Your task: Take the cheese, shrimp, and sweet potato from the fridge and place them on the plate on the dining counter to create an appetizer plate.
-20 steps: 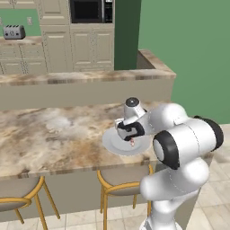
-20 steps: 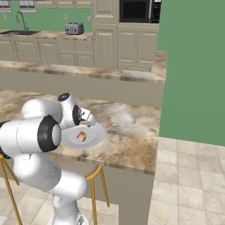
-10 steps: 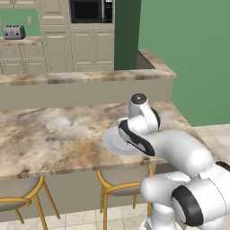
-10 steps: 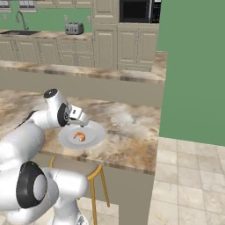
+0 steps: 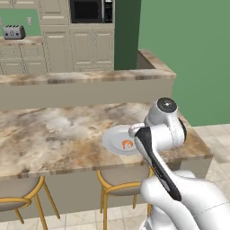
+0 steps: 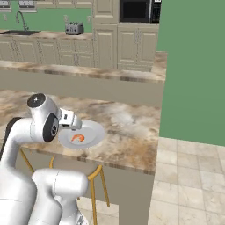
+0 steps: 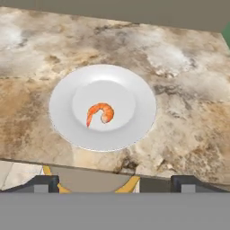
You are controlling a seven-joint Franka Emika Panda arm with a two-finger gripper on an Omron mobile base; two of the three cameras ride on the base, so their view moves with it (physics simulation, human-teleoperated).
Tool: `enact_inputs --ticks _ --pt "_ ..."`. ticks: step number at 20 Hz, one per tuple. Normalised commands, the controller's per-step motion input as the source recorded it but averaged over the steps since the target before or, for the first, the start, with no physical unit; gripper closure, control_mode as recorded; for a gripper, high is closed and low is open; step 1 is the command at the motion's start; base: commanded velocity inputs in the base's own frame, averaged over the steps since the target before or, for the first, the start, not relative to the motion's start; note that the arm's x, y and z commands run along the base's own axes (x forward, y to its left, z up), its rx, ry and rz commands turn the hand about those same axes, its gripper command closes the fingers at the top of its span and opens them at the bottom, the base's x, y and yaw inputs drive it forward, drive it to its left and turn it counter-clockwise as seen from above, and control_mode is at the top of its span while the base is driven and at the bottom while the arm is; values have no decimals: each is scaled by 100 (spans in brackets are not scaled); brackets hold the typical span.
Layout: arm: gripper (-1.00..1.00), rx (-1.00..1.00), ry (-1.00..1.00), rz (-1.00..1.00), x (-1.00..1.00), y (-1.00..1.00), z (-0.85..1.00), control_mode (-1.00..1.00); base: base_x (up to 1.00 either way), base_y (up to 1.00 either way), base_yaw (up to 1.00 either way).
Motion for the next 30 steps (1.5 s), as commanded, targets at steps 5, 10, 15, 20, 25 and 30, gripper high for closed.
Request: enact_inputs --ticks 5,10,15,20,25,30 --pt "-100 1 0 32 -100 0 30 -100 0 0 0" --pt "-100 0 -1 16 -73 0 37 -100 0 0 0" --pt "-100 0 -3 0 -53 6 8 100 -26 30 -1" --pt "-100 0 0 0 0 0 0 100 -47 100 -1" --pt "-100 0 0 0 0 0 0 100 -29 100 0" --pt "-100 0 0 0 0 0 0 100 -13 100 0"
